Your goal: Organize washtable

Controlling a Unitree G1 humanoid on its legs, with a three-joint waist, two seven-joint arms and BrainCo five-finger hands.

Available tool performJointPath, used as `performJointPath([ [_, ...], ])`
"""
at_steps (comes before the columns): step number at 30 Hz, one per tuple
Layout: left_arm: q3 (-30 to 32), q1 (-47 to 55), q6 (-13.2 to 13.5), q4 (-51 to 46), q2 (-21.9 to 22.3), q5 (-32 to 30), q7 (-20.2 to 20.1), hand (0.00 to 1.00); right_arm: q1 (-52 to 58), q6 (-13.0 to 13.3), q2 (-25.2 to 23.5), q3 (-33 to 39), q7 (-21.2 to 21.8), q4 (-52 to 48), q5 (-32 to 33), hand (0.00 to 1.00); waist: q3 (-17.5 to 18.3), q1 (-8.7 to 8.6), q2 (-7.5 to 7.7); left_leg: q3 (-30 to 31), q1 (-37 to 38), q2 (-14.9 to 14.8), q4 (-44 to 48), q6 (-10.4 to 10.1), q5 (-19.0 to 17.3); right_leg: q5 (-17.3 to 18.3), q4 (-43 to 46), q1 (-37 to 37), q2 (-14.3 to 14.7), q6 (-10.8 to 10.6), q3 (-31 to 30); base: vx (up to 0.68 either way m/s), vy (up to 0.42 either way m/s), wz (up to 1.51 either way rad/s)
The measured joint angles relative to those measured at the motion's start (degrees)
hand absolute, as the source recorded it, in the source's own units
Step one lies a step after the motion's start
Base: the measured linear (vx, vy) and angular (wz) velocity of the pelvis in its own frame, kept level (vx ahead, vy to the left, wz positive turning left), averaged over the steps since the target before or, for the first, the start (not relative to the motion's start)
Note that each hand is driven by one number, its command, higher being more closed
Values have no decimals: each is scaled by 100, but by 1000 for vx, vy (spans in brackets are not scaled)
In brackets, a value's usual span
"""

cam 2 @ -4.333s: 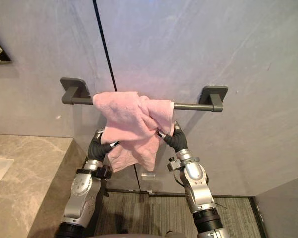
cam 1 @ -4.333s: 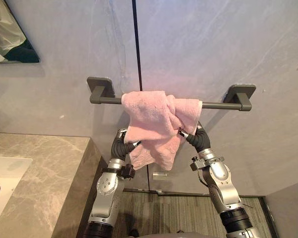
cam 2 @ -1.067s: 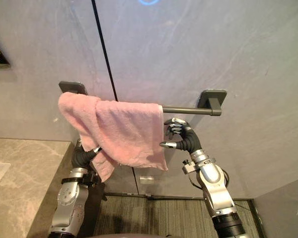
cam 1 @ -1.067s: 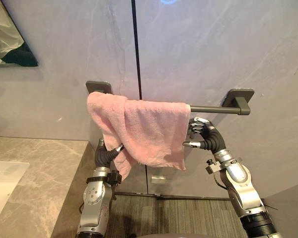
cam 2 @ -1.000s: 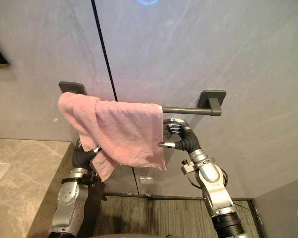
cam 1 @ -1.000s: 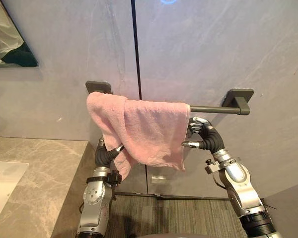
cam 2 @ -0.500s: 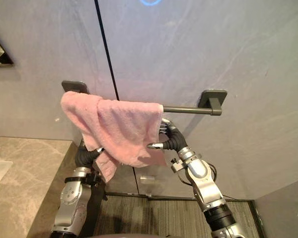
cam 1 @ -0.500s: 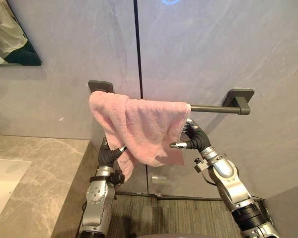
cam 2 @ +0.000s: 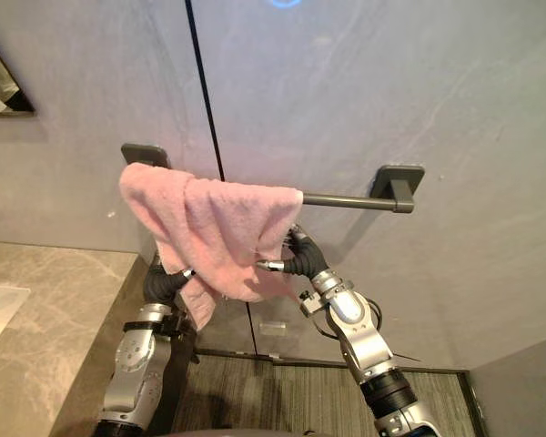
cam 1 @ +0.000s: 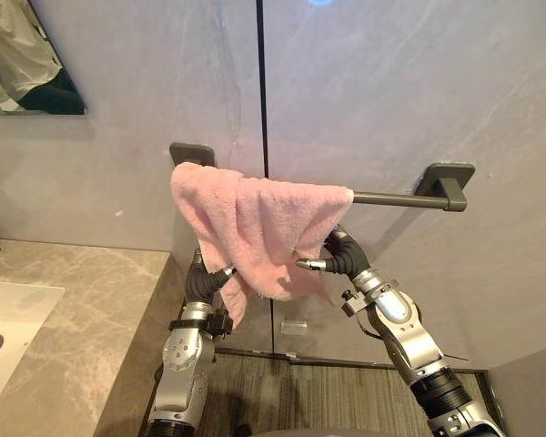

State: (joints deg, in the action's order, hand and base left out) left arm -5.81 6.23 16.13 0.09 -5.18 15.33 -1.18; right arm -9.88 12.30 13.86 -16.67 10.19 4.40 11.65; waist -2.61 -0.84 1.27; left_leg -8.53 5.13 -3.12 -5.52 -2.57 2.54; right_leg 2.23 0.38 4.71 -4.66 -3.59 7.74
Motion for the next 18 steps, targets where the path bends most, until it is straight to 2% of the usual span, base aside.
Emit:
performJointPath([
  [18,2,-4,2,170,-59,2,0,100,-225,-26,-178,-75,-25,152,-40,100,22,43,45,14,-6,-61,-23,-35,23,-17,-6,-1,62,26,10,-2,-1,0],
])
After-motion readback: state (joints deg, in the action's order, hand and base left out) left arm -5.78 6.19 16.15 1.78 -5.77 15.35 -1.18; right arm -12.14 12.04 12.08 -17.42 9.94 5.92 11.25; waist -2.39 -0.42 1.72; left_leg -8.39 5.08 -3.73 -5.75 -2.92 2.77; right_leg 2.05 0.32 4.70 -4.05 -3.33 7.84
